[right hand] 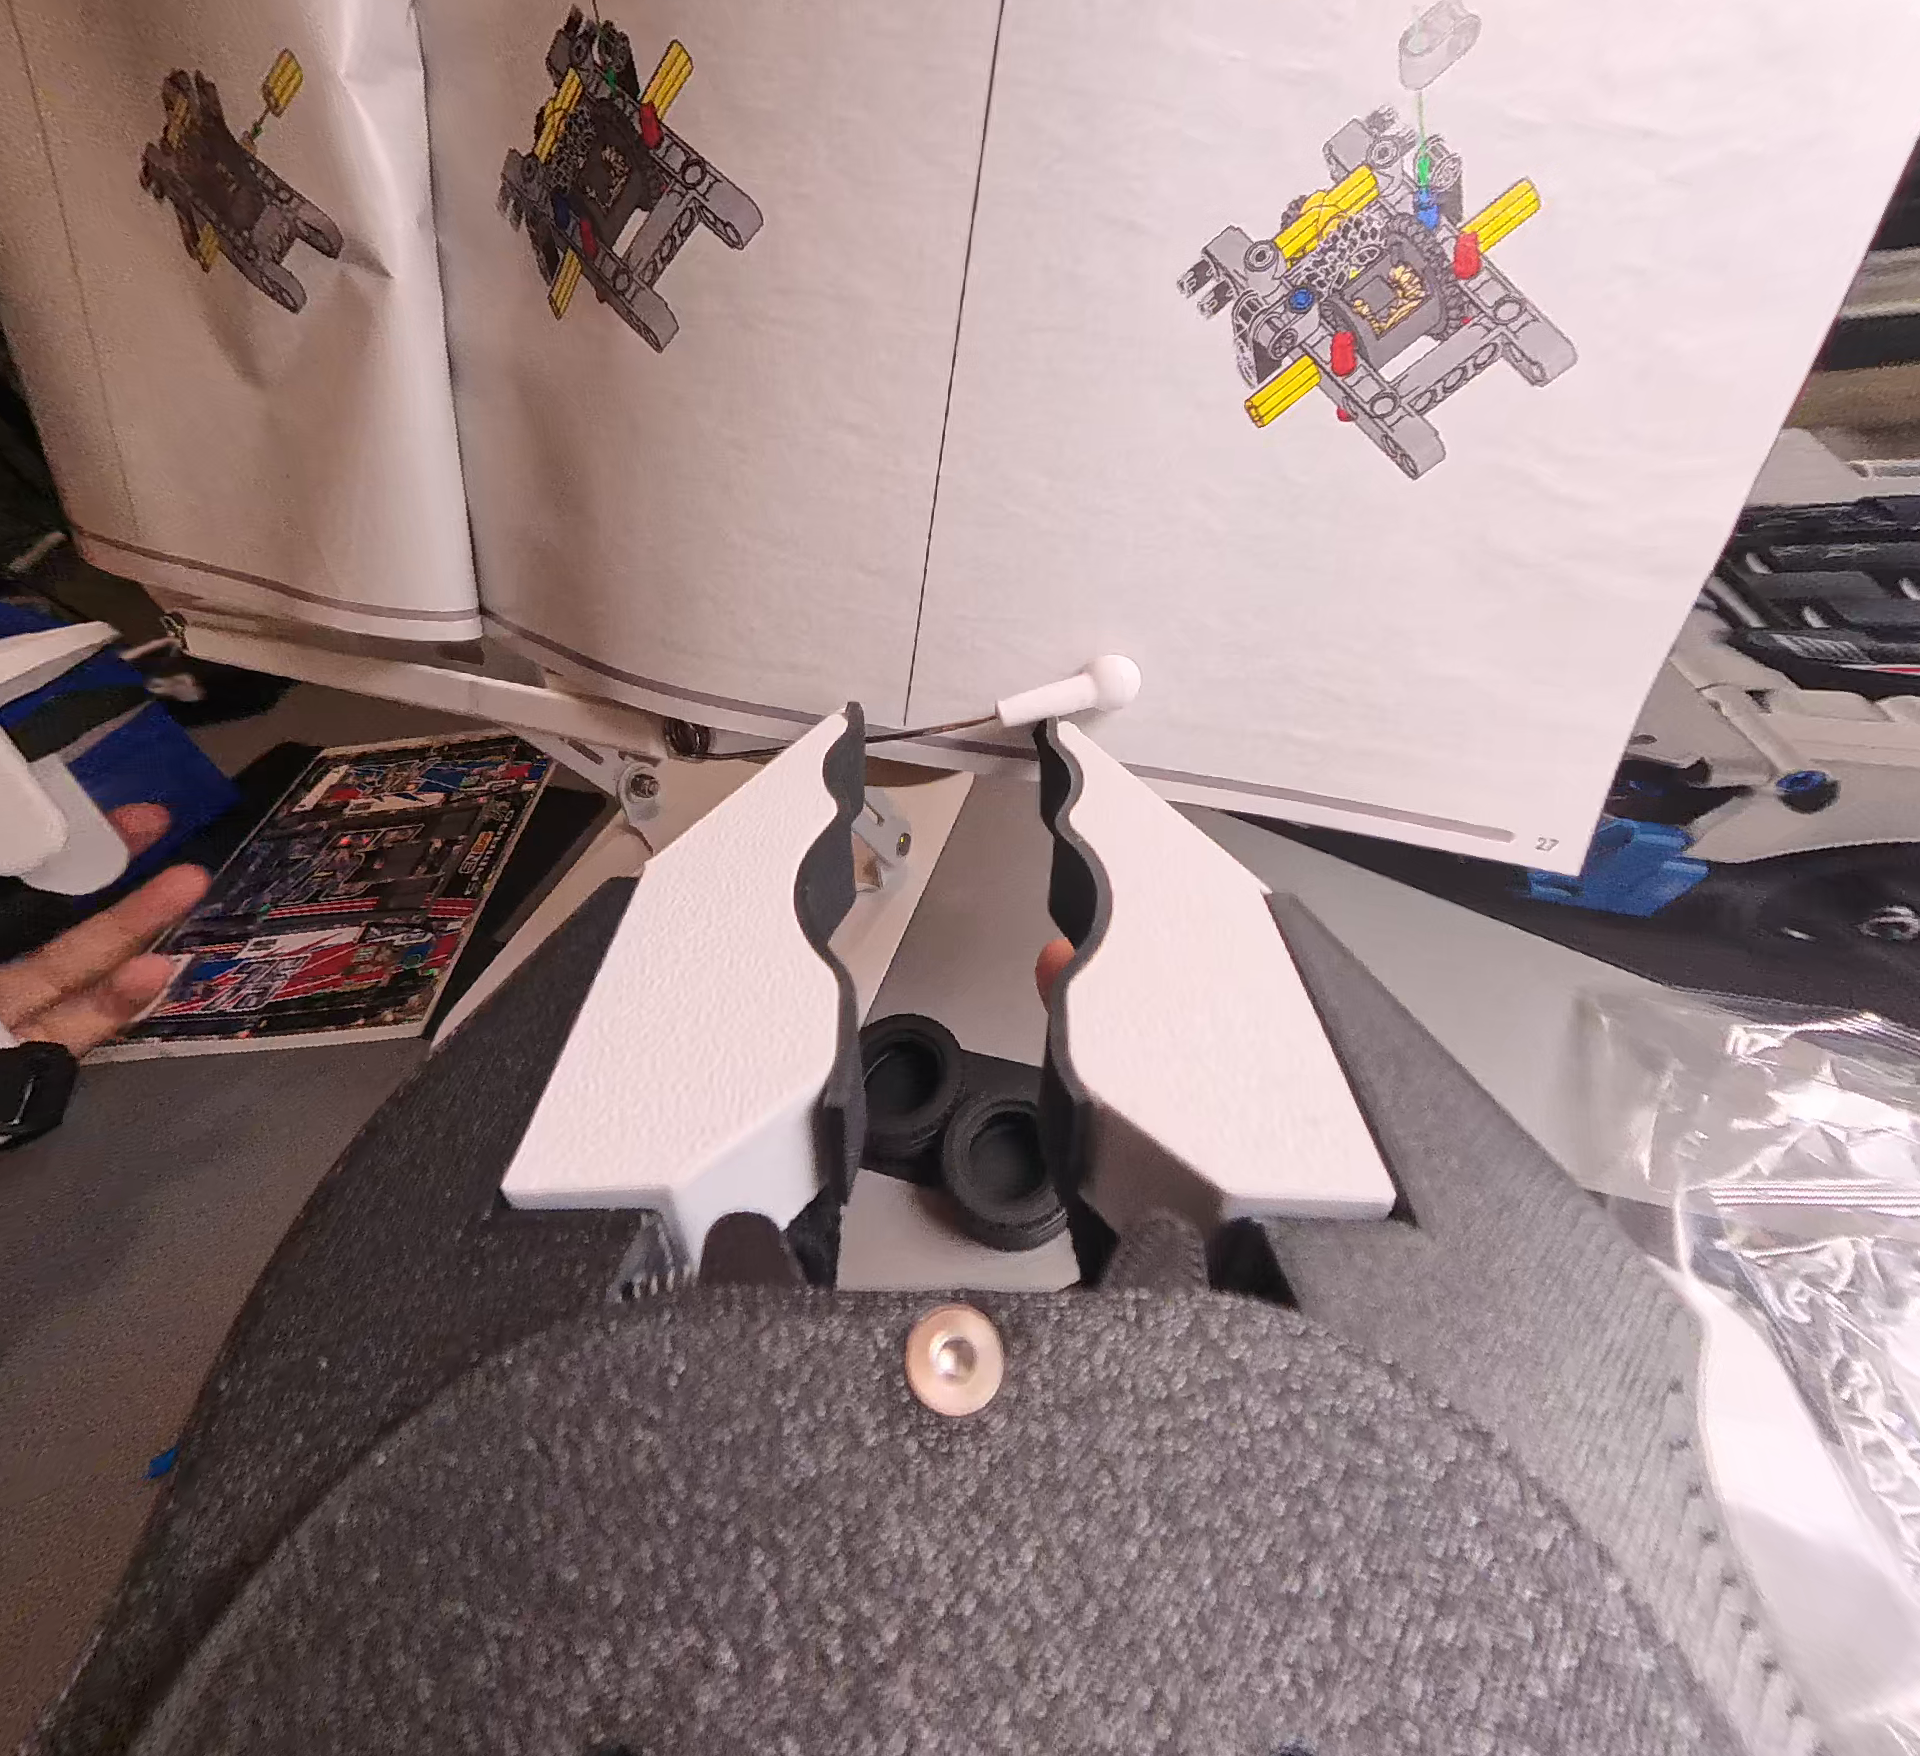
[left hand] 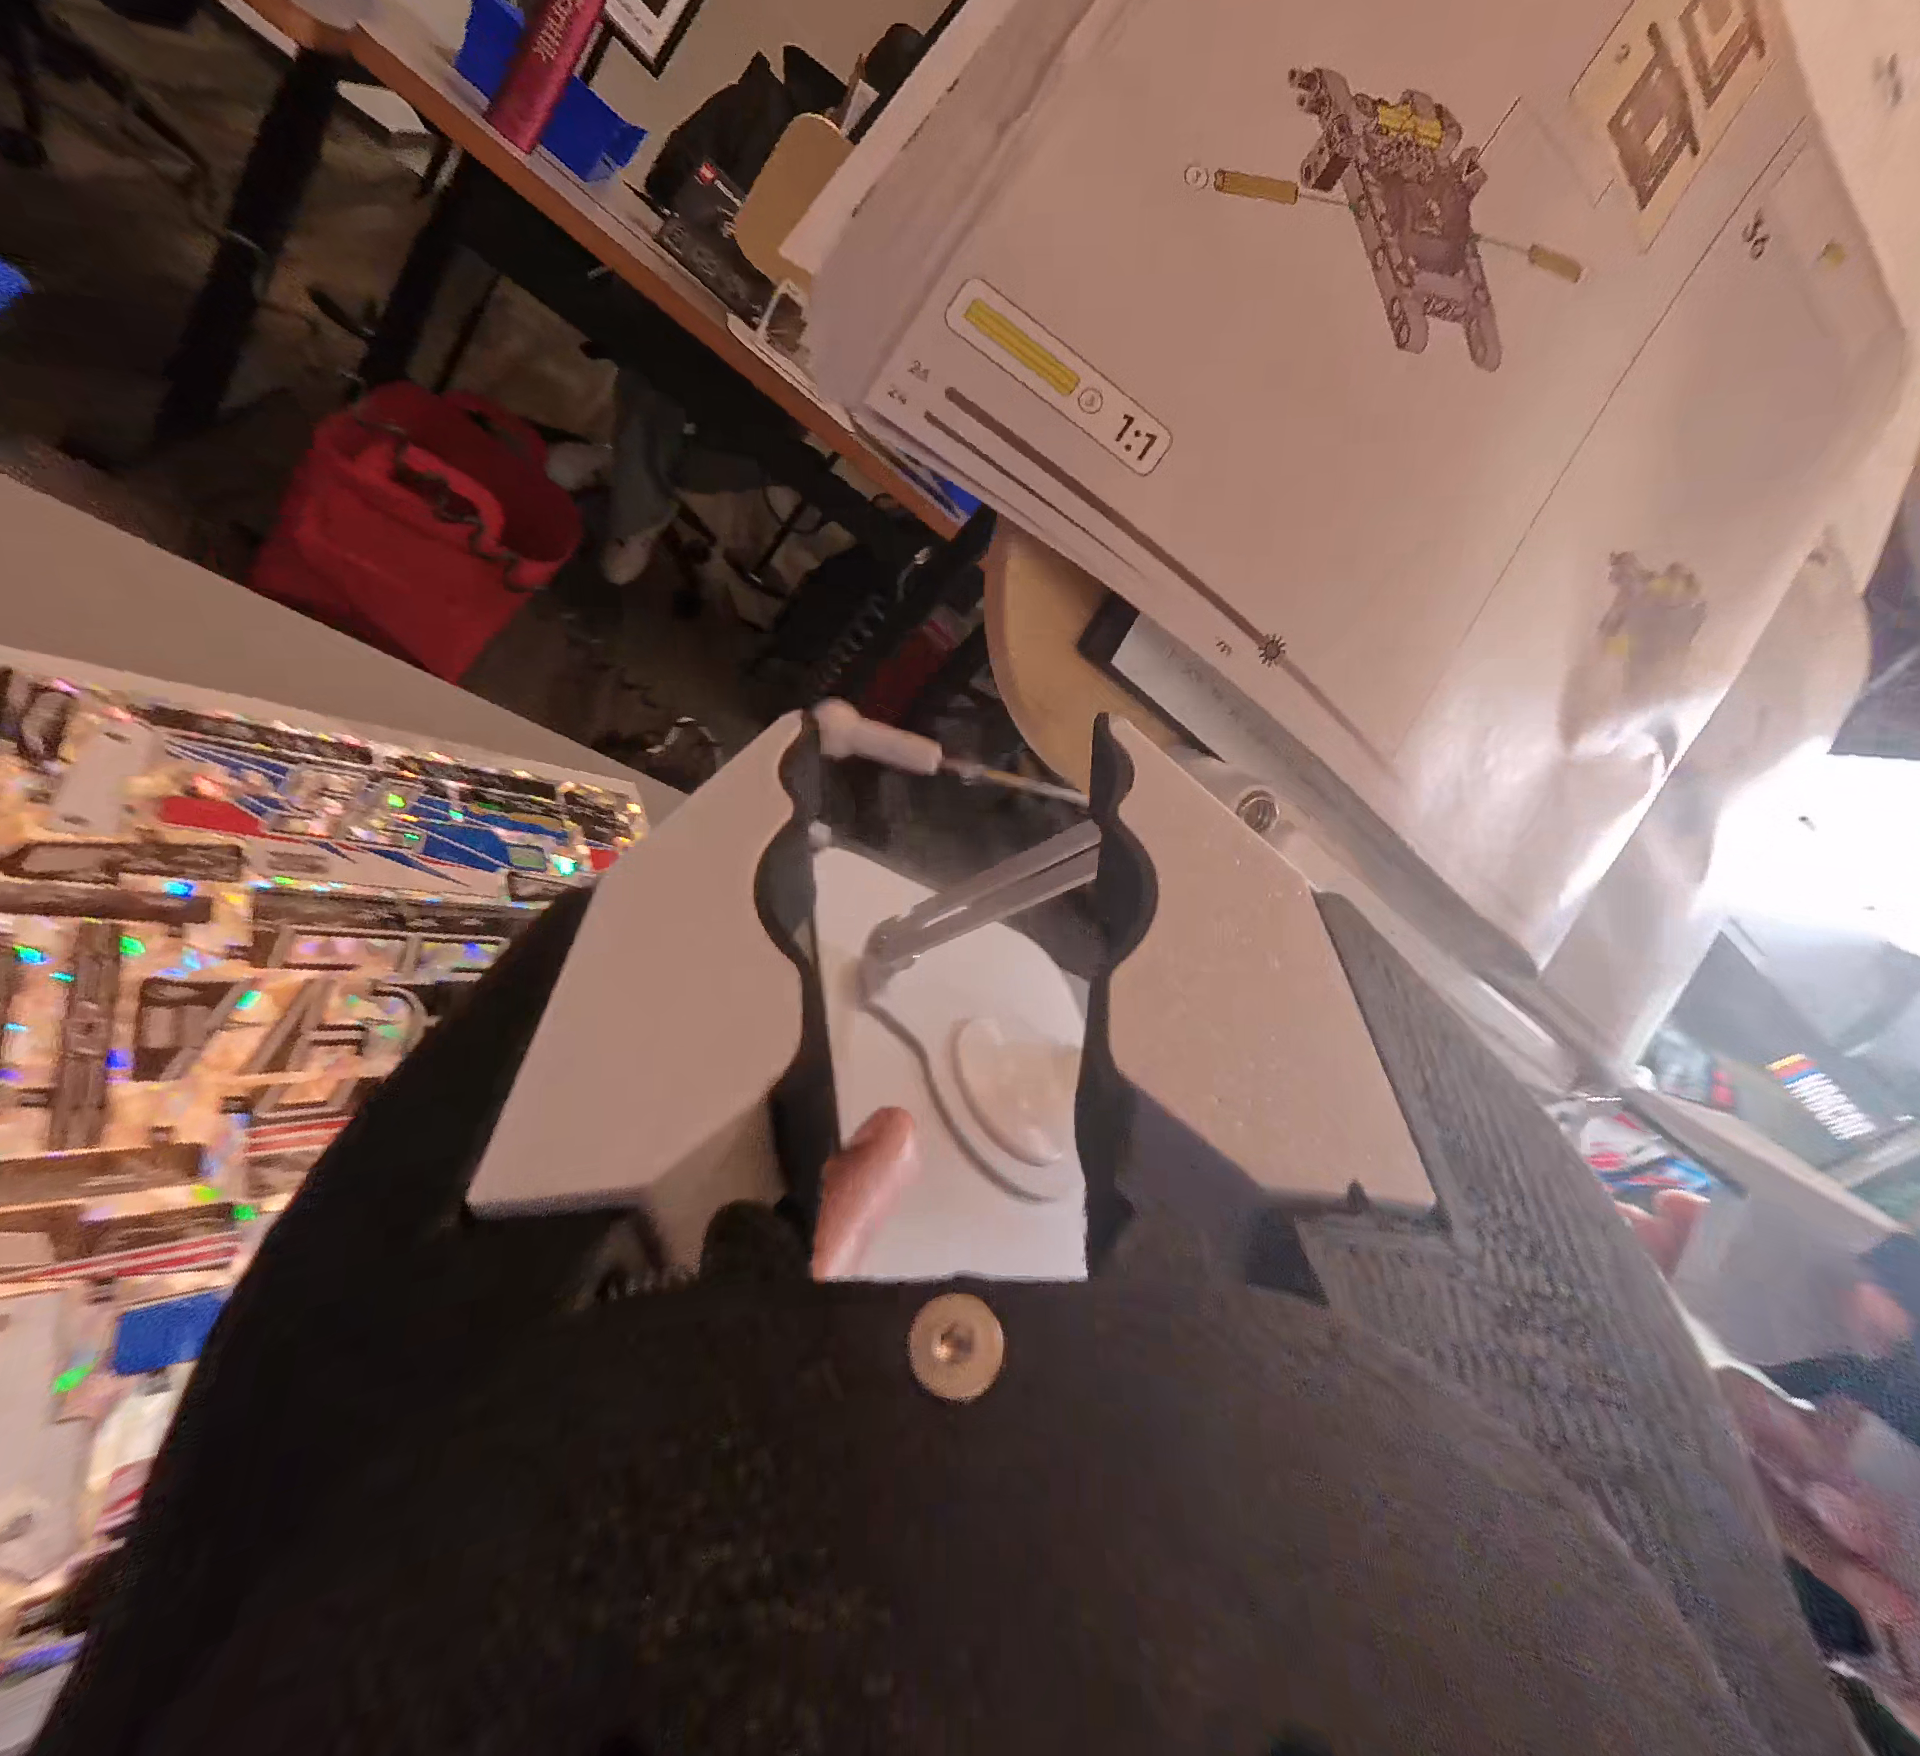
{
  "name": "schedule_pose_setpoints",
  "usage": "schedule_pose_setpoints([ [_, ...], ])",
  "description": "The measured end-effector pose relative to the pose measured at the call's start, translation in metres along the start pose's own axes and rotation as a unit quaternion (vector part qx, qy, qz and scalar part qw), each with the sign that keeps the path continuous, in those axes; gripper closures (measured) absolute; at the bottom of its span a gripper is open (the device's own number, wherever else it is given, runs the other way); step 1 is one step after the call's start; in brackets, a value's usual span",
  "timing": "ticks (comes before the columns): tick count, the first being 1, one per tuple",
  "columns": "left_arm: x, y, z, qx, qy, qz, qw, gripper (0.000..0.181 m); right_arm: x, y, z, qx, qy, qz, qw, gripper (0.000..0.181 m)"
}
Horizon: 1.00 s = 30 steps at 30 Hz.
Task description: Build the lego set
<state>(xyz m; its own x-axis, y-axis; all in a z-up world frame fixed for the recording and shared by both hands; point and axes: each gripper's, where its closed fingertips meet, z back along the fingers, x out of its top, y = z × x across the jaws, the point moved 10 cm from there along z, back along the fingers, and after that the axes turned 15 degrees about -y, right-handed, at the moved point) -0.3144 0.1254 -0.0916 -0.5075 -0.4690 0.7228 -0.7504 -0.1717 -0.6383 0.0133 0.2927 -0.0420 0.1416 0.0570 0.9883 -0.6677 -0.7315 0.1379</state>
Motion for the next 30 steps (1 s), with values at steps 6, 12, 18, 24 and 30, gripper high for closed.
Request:
schedule_pose_setpoints([
  [6, 0.033, -0.02, 0.01, -0.033, -0.028, -0.19, 0.981, 0.126, -0.007, -0.004, 0.004, 0.023, 0.0, 0.003, 1.0, 0.151],
  [12, 0.058, -0.113, -0.015, -0.153, -0.034, -0.373, 0.914, 0.119, -0.007, -0.006, 0.005, 0.058, -0.004, 0.021, 0.998, 0.146],
  [18, 0.039, -0.13, -0.076, -0.114, 0.098, -0.445, 0.883, 0.108, -0.003, -0.004, 0.004, 0.061, -0.005, 0.04, 0.997, 0.146],
  [24, 0.022, -0.11, -0.074, -0.097, 0.069, -0.454, 0.883, 0.125, 0.01, -0.022, 0.018, 0.08, -0.038, 0.047, 0.995, 0.143],
  [30, 0.021, -0.106, -0.071, -0.092, 0.061, -0.446, 0.888, 0.136, 0.015, -0.11, 0.012, -0.005, -0.062, -0.086, 0.994, 0.117],
])
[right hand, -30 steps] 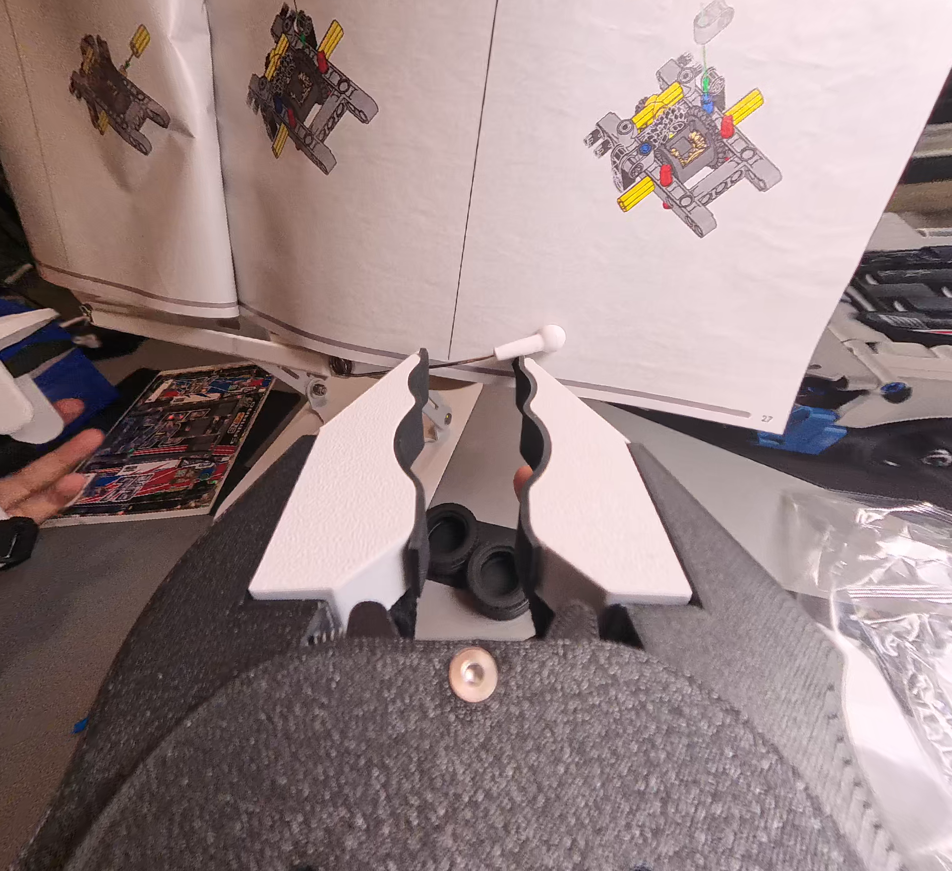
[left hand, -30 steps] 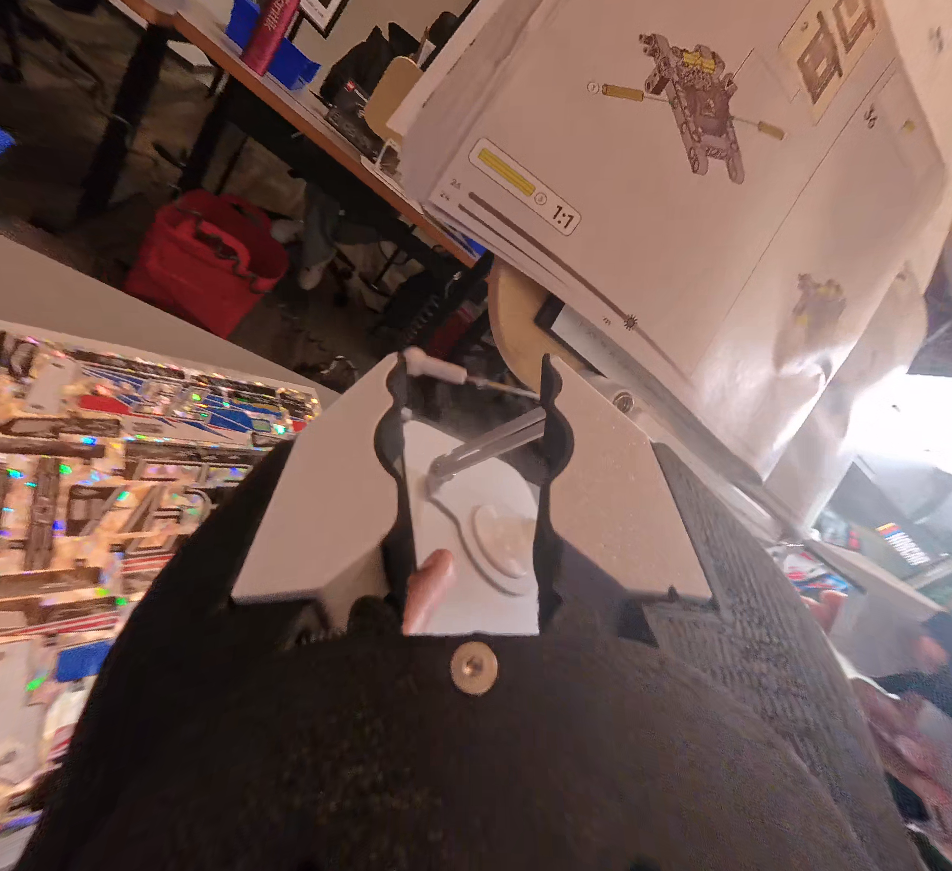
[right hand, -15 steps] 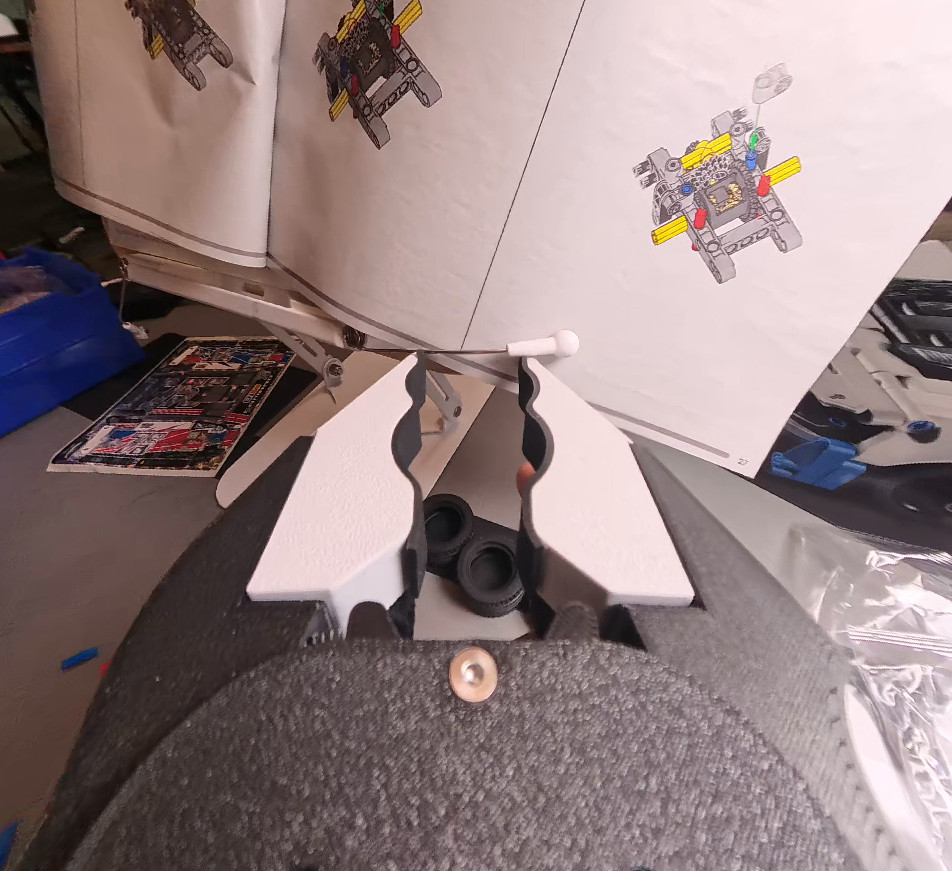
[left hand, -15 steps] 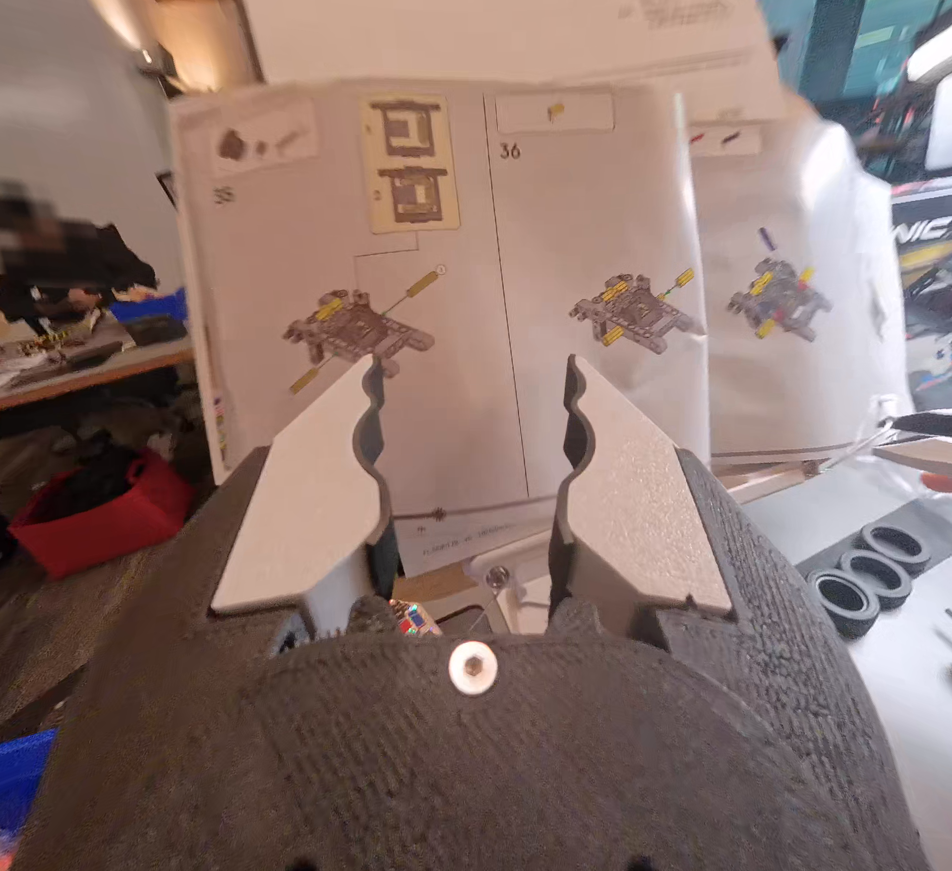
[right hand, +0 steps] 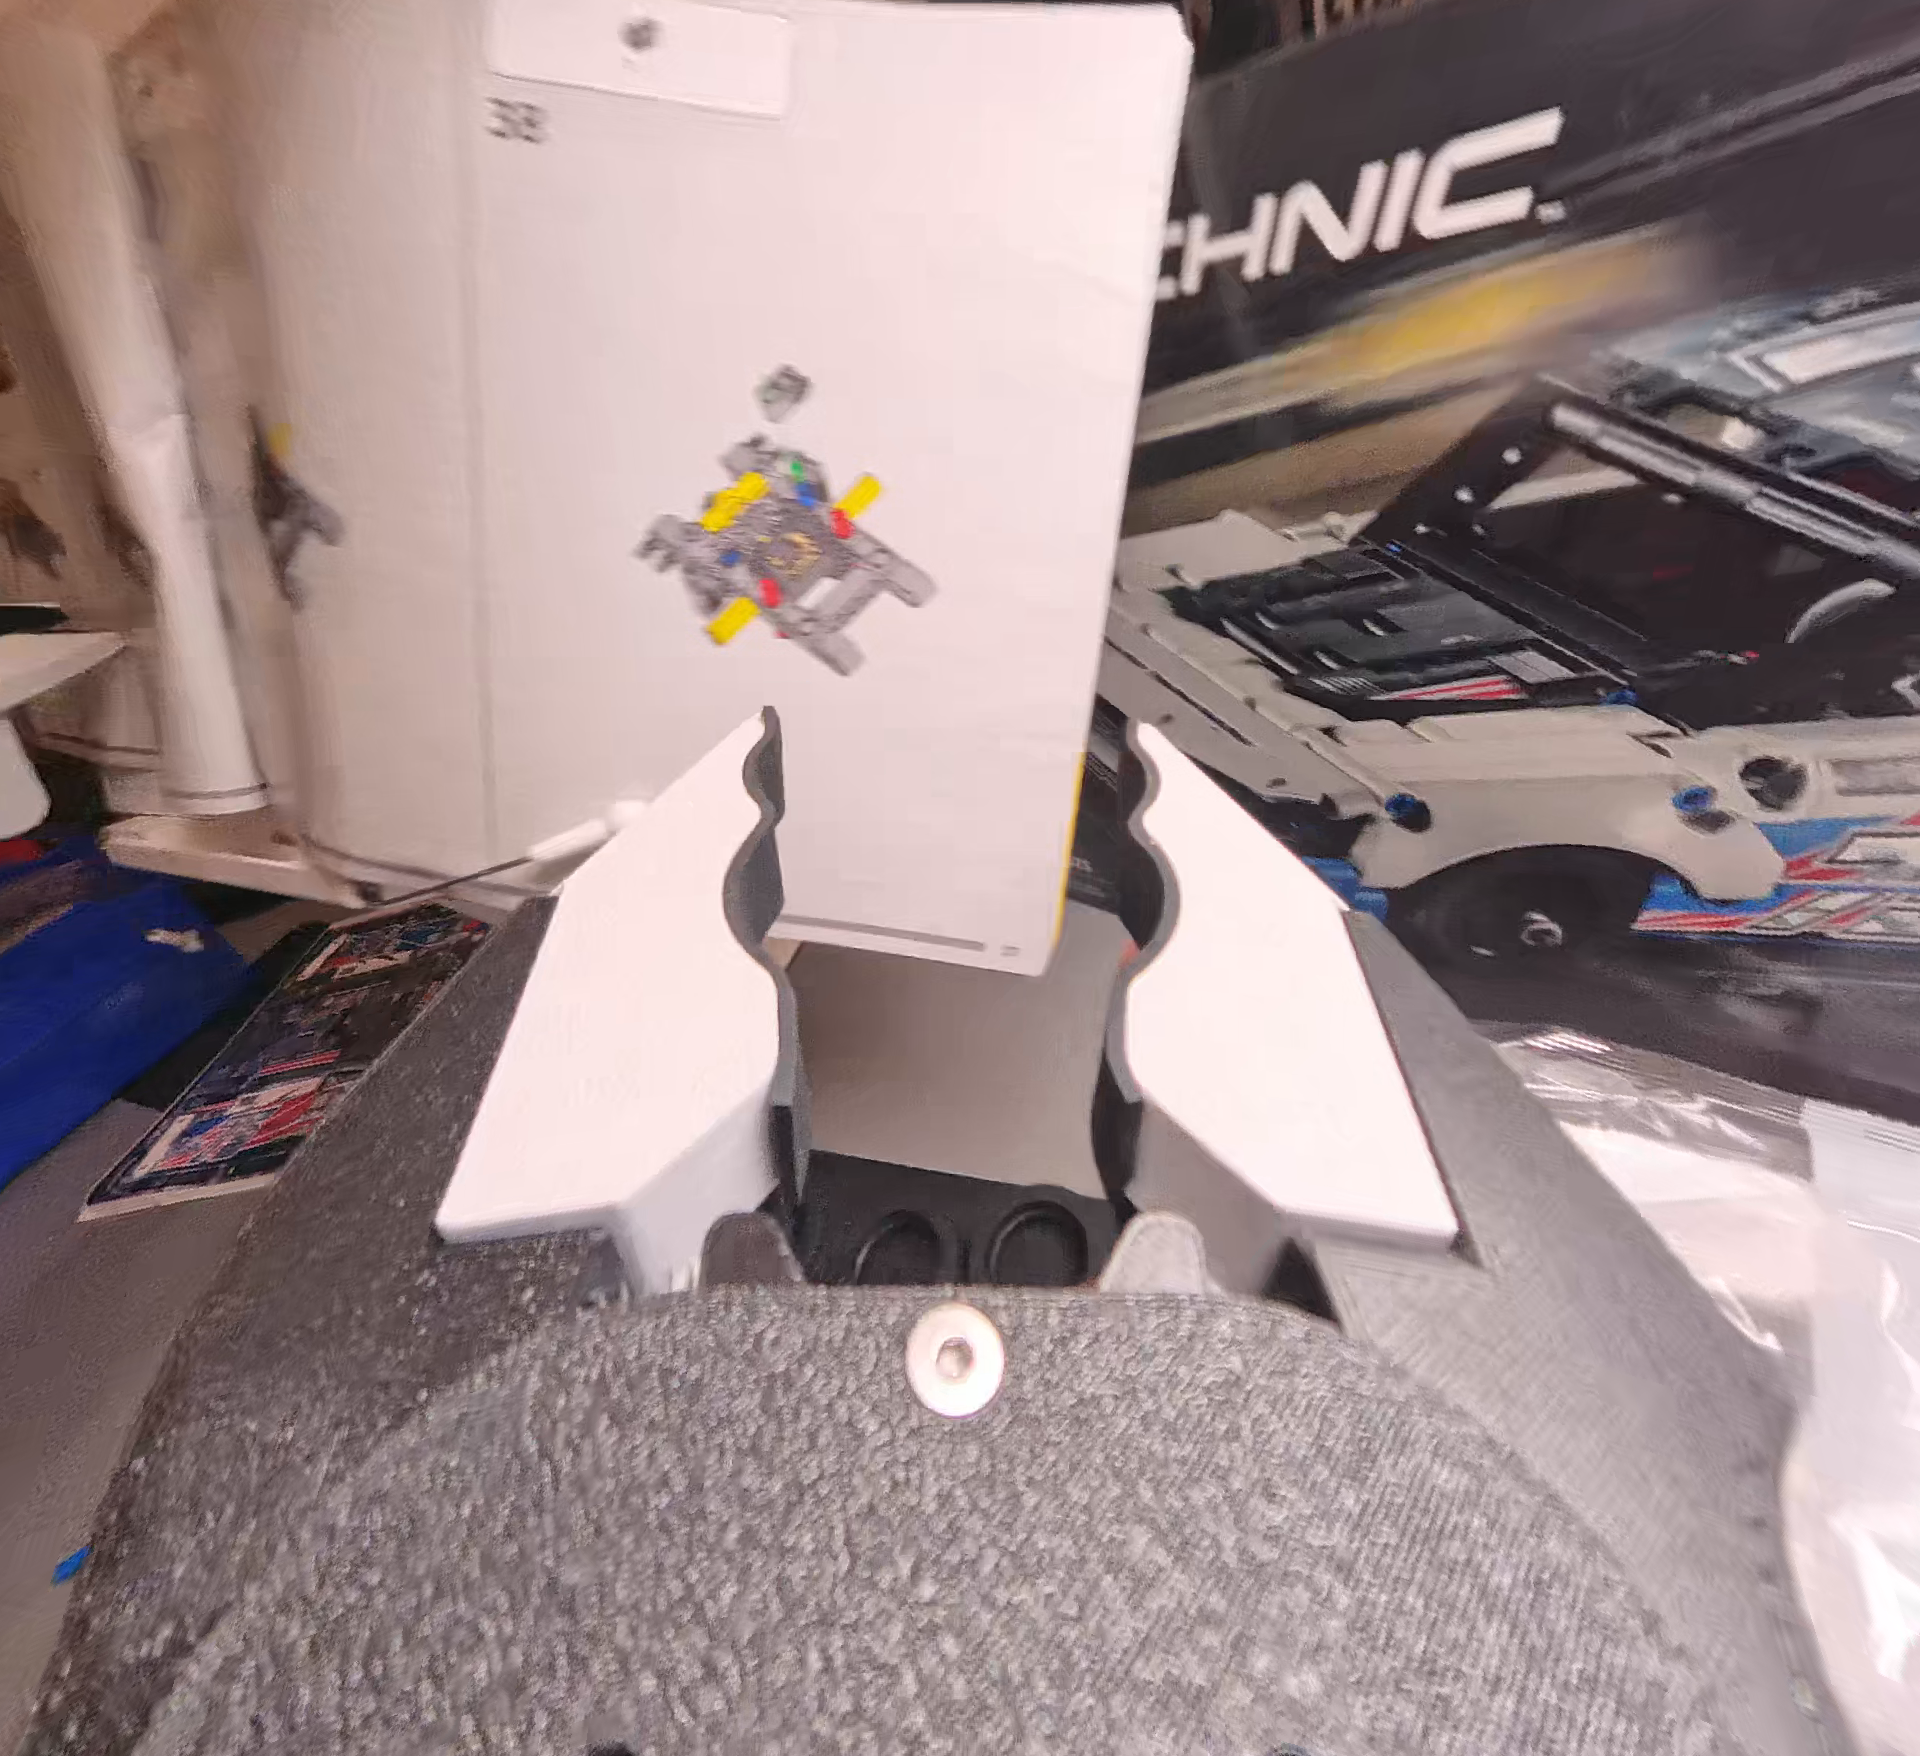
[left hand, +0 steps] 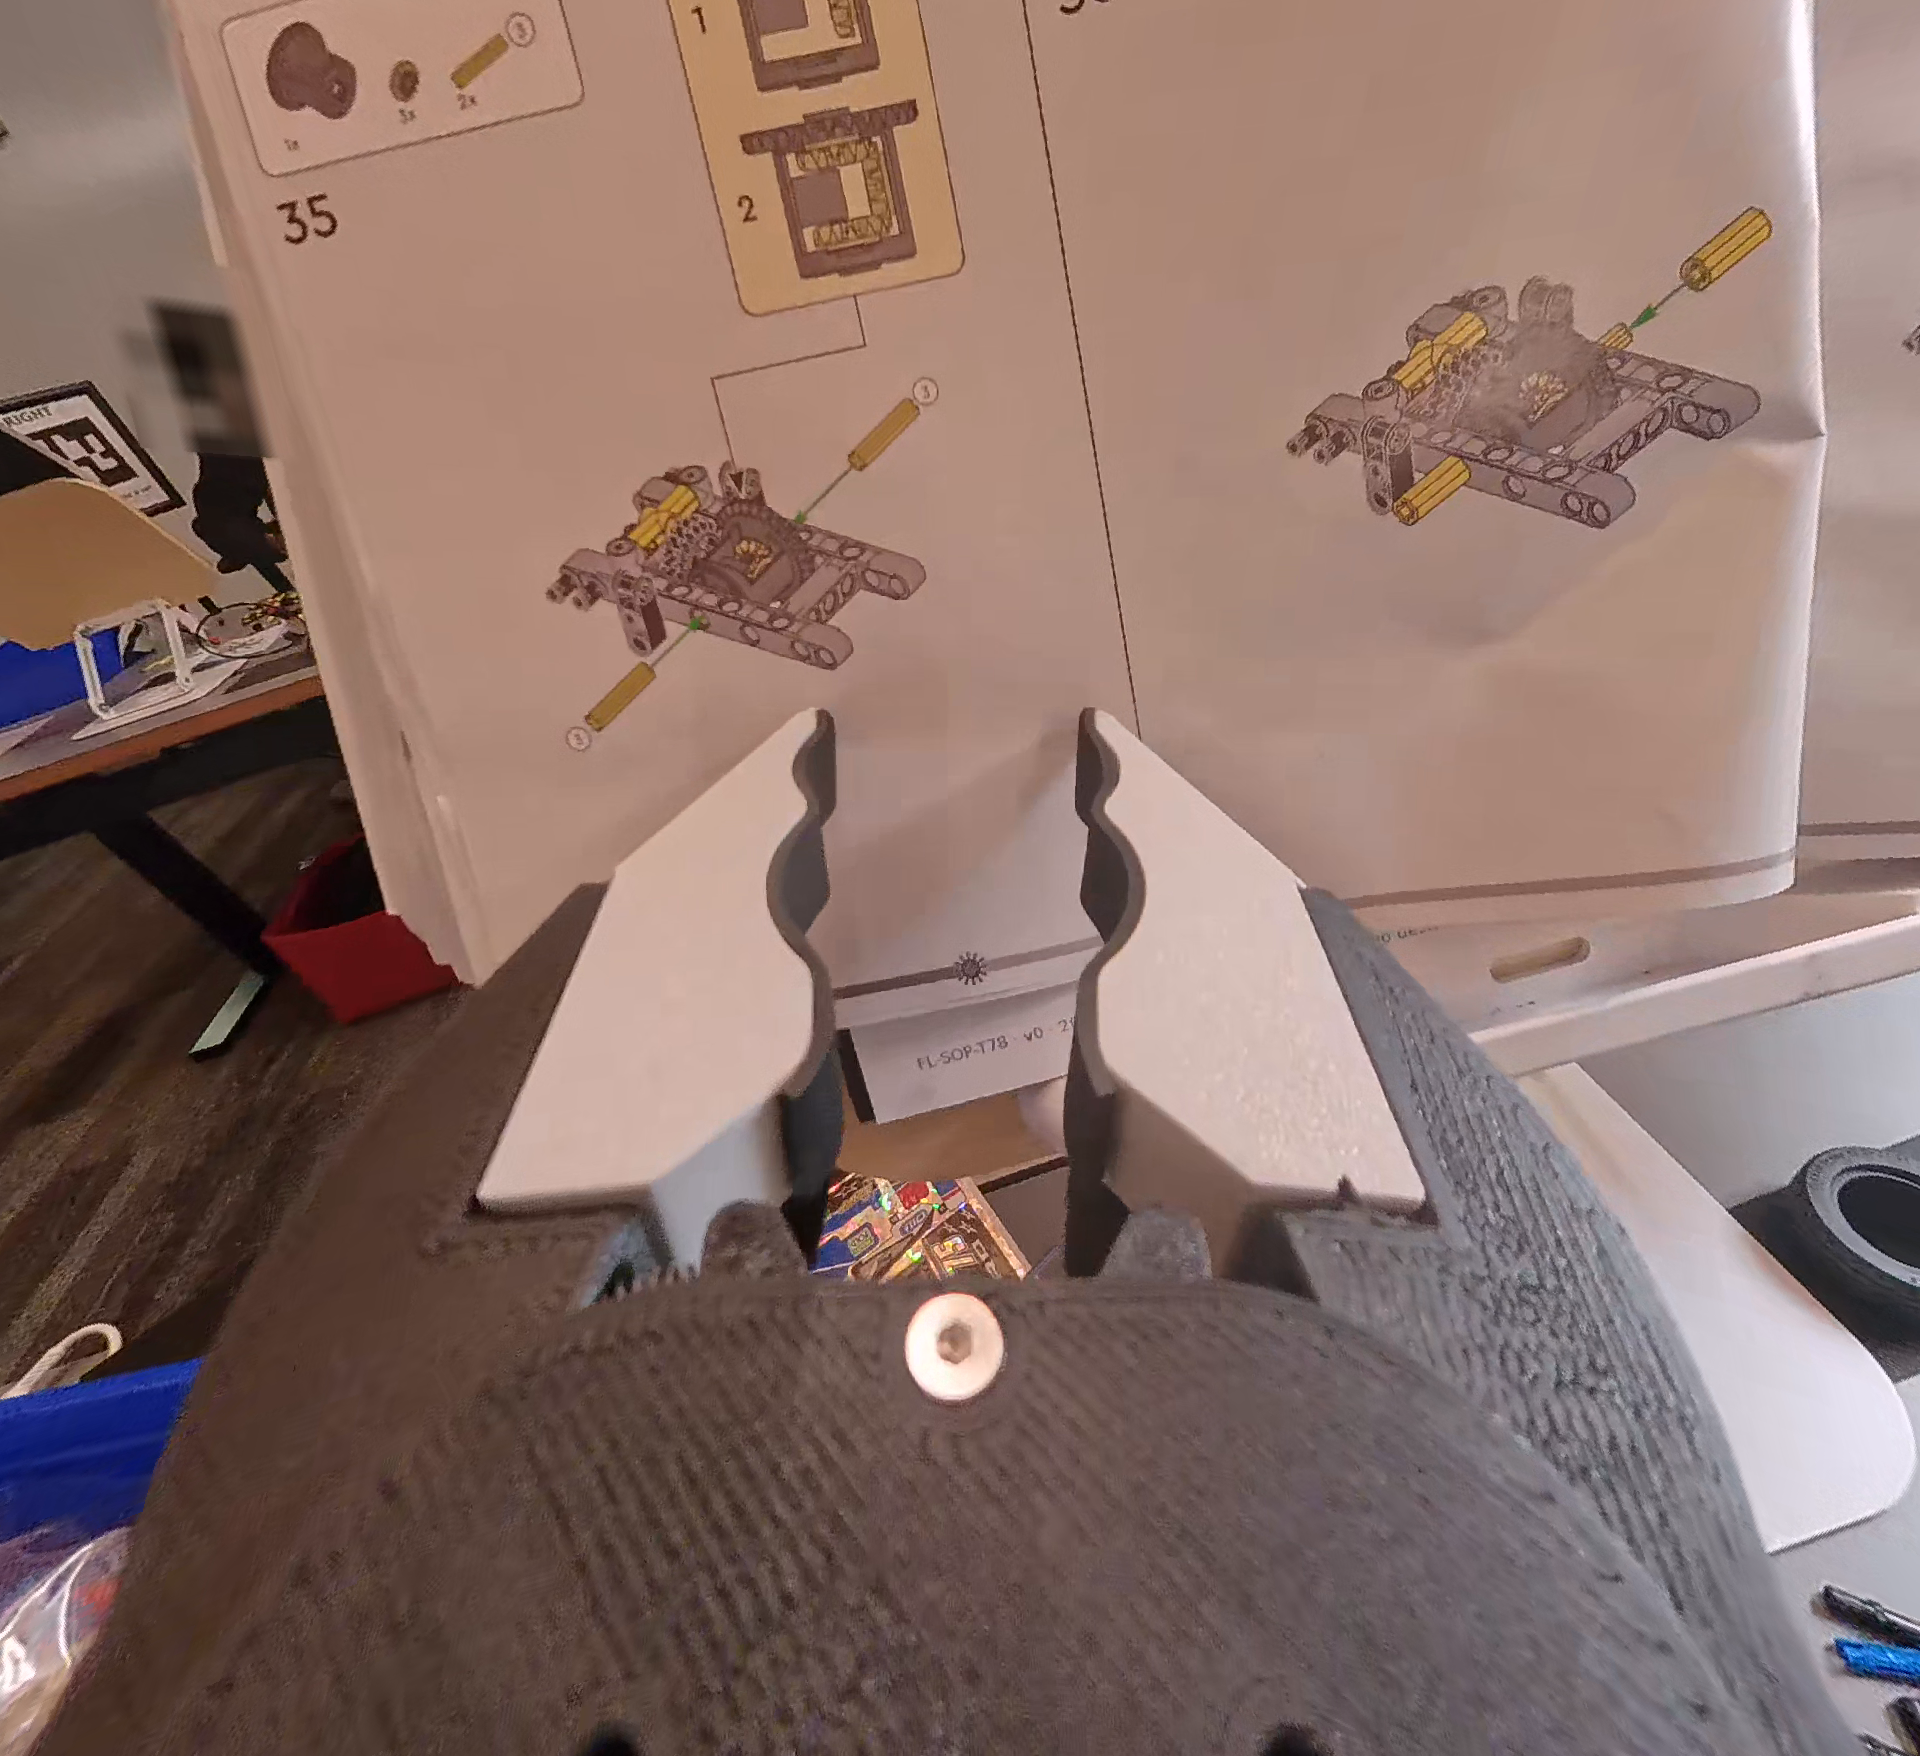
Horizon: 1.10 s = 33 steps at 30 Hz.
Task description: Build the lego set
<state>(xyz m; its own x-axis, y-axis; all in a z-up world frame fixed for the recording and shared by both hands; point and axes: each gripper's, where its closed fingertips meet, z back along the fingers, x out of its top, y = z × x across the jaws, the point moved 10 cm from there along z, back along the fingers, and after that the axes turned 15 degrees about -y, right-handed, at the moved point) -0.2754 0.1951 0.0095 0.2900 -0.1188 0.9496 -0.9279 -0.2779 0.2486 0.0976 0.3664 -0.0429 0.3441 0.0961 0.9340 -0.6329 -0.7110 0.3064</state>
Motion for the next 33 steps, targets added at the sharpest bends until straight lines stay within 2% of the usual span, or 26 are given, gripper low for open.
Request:
schedule_pose_setpoints([
  [2, -0.001, 0.0, 0.002, 0.003, 0.0, 0.005, 1.0, 0.138, -0.012, -0.023, -0.017, 0.016, 0.052, -0.032, 0.998, 0.102],
  [4, -0.002, -0.001, 0.003, 0.005, 0.002, 0.01, 1.0, 0.141, -0.022, -0.032, -0.032, 0.071, 0.091, -0.099, 0.988, 0.1],
  [5, -0.003, -0.001, 0.005, 0.005, 0.004, 0.013, 1.0, 0.142, -0.023, -0.032, -0.038, 0.093, 0.095, -0.118, 0.984, 0.108],
  [6, -0.003, 0.0, 0.006, 0.005, 0.007, 0.014, 1.0, 0.143, -0.02, -0.03, -0.042, 0.116, 0.088, -0.119, 0.982, 0.132],
  [8, -0.003, 0.004, 0.011, 0.009, 0.004, 0.008, 1.0, 0.143, -0.012, -0.027, -0.047, 0.101, 0.087, -0.044, 0.99, 0.166],
  [10, -0.001, 0.01, 0.016, 0.012, -0.011, 0.001, 1.0, 0.142, 0.001, -0.015, -0.047, 0.104, 0.067, 0.043, 0.991, 0.173],
  [12, -0.002, 0.015, 0.019, 0.01, -0.007, 0.008, 1.0, 0.14, 0.016, 0.0, -0.046, 0.098, 0.039, 0.1, 0.989, 0.175],
  [15, -0.005, 0.02, 0.019, 0.012, 0.004, 0.015, 1.0, 0.138, 0.037, 0.016, -0.05, 0.095, 0.015, 0.099, 0.99, 0.177],
  [18, -0.01, 0.023, 0.017, 0.013, 0.016, -0.004, 1.0, 0.135, 0.045, 0.026, -0.053, 0.093, 0.014, 0.132, 0.987, 0.177],
  [25, -0.015, 0.03, 0.016, 0.014, 0.015, -0.008, 1.0, 0.133, 0.012, 0.006, -0.042, 0.065, 0.007, 0.111, 0.992, 0.171],
  [29, -0.015, 0.031, 0.018, 0.015, 0.017, -0.021, 1.0, 0.137, 0.006, 0.001, -0.031, 0.06, 0.005, 0.09, 0.994, 0.165],
  [33, -0.006, 0.027, 0.021, 0.013, 0.017, -0.024, 0.999, 0.137, 0.013, 0.004, -0.017, 0.037, -0.007, 0.155, 0.987, 0.156],
])
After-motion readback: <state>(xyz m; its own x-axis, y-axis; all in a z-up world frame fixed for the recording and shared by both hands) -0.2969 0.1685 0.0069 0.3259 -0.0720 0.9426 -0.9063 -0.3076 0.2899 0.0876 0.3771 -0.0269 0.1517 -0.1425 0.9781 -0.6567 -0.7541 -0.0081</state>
